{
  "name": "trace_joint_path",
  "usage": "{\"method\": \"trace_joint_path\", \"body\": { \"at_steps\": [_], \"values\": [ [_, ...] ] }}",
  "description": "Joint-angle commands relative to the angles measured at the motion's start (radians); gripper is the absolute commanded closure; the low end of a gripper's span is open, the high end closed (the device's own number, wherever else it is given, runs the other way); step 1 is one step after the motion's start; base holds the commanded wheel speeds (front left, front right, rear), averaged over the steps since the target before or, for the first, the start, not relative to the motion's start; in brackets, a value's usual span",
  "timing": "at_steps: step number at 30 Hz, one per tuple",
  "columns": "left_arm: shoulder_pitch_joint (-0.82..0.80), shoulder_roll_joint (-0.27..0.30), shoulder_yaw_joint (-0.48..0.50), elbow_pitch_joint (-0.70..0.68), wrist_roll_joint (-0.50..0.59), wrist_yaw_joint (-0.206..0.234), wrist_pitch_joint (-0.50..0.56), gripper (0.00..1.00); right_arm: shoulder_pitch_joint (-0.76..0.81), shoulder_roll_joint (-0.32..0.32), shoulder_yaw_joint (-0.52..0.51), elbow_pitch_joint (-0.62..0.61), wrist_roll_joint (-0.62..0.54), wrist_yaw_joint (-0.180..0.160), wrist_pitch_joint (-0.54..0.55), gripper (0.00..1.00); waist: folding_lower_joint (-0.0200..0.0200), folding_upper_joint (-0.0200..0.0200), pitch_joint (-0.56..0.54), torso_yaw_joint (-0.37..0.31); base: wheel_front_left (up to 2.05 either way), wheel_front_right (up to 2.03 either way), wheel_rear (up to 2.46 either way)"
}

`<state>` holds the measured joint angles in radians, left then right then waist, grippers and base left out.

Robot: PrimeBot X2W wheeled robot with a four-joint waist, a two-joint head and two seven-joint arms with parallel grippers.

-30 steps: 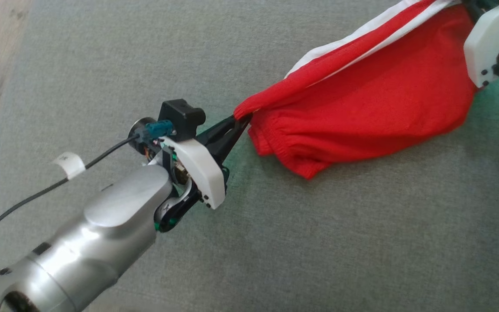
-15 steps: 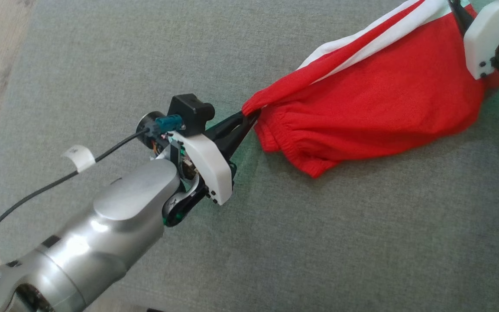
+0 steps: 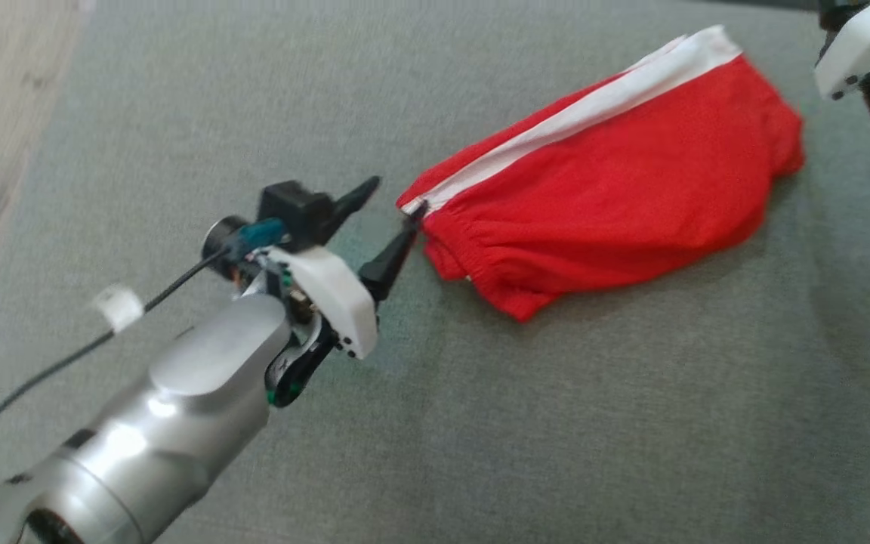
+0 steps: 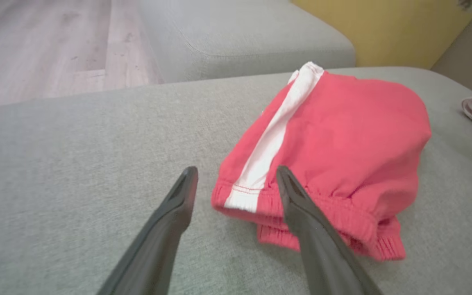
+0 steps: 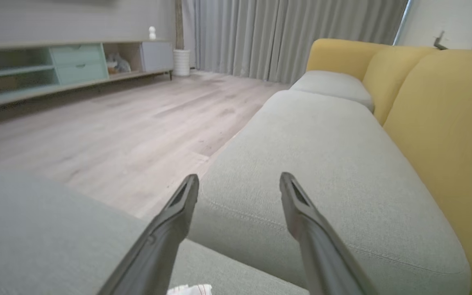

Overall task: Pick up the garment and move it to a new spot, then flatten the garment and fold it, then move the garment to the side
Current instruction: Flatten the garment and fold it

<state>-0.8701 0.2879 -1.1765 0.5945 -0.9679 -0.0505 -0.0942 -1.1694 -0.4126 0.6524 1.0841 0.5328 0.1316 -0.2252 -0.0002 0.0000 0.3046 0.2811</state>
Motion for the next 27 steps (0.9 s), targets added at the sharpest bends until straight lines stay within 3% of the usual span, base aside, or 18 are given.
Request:
{"method": "trace_joint_path", "body": {
  "at_steps": [1,4,8,11,14,20,27],
  "values": [
    [-0.005,0.038,0.059,-0.005,-0.011,0.026,-0.042,0.0,0.042,0.023,-0.034,-0.034,0.02,-0.001,-0.026,0.0,0.0002,0.0,-0.062,-0.03,0.0,0.0,0.0],
    [0.017,0.048,0.102,-0.005,-0.009,0.076,-0.12,0.0,0.109,0.043,-0.109,-0.097,0.037,-0.001,-0.035,0.0,0.0002,0.0,-0.109,-0.05,0.0,0.0,0.0],
    [0.07,0.059,0.211,-0.04,0.001,0.161,-0.165,0.0,0.264,0.076,-0.281,-0.267,0.008,-0.001,-0.036,0.0,0.0002,0.0,-0.162,-0.082,0.0,0.0,0.0],
    [0.145,0.058,0.366,-0.139,0.075,0.229,-0.167,0.0,0.417,0.121,-0.391,-0.388,-0.069,-0.001,-0.036,0.0,0.0002,0.0,-0.191,-0.104,0.0,0.0,0.0],
    [0.27,0.047,0.496,-0.224,0.166,0.267,-0.167,0.0,0.569,0.202,-0.502,-0.493,-0.132,-0.001,-0.036,0.0,0.0002,0.0,-0.22,-0.128,0.0,0.0,0.0],
    [0.508,-0.009,0.658,-0.292,0.301,0.267,-0.167,0.0,0.836,0.338,-0.624,-0.649,-0.229,-0.001,-0.036,0.0,0.0002,0.0,-0.256,-0.167,0.0,0.0,0.0],
    [0.664,-0.089,0.768,-0.308,0.41,0.221,-0.167,0.0,1.026,0.361,-0.627,-0.721,-0.225,-0.001,-0.036,0.0,0.0002,0.0,-0.271,-0.182,0.0,0.0,0.0]
  ]
}}
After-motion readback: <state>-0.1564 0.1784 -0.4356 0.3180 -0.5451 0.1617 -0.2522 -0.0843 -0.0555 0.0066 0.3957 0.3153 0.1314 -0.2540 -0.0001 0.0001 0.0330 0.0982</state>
